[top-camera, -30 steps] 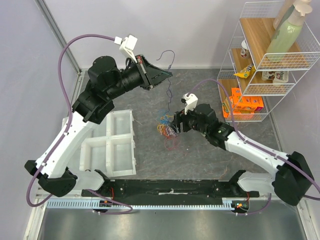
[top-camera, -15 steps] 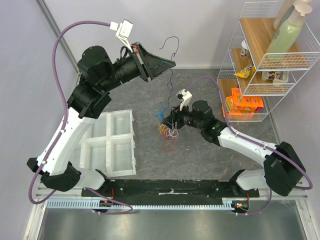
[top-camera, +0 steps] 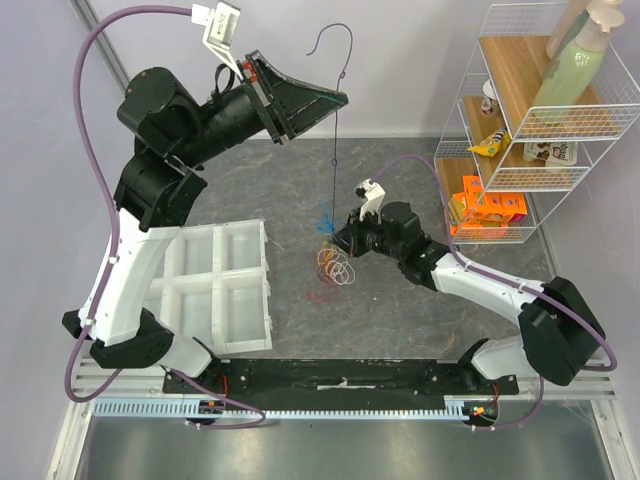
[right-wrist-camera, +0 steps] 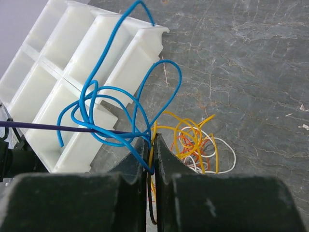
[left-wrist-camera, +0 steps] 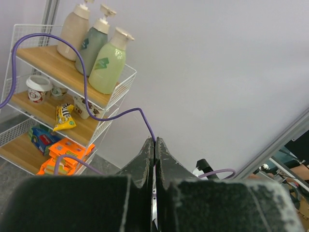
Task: Untangle the cables
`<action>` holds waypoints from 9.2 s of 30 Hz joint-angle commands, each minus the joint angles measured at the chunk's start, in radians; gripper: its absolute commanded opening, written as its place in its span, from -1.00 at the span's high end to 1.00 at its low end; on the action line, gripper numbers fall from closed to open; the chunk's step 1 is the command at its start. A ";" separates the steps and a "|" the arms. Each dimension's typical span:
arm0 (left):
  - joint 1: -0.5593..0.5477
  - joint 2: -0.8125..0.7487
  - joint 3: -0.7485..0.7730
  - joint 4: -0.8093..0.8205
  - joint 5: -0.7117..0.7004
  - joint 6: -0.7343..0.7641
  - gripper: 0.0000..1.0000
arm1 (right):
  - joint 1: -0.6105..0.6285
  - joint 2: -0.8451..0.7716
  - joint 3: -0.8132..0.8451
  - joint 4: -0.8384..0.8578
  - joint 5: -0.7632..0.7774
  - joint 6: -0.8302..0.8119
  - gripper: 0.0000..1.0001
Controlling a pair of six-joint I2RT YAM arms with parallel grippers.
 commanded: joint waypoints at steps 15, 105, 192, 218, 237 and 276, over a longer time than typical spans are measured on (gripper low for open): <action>0.046 0.010 0.182 0.181 0.020 -0.062 0.97 | -0.008 0.034 -0.090 -0.162 0.027 -0.037 0.50; 0.212 -0.240 -0.634 0.131 0.035 0.018 0.96 | -0.001 -0.053 0.845 -0.734 -0.011 -0.096 1.00; 0.023 -0.229 0.082 -0.126 -0.828 0.655 0.96 | -0.070 -0.047 0.442 -0.743 -0.151 -0.066 -0.37; 0.033 -0.263 -0.163 -0.060 -0.968 0.724 0.97 | -0.071 -0.057 0.434 -0.765 -0.136 -0.074 -0.36; 0.126 -0.444 -0.978 -0.378 -1.025 -0.038 0.97 | -0.071 -0.083 0.401 -0.766 -0.133 -0.065 -0.36; 0.326 -0.588 -0.943 -0.749 -0.760 -0.299 0.97 | -0.071 -0.089 0.370 -0.769 -0.148 -0.080 -0.36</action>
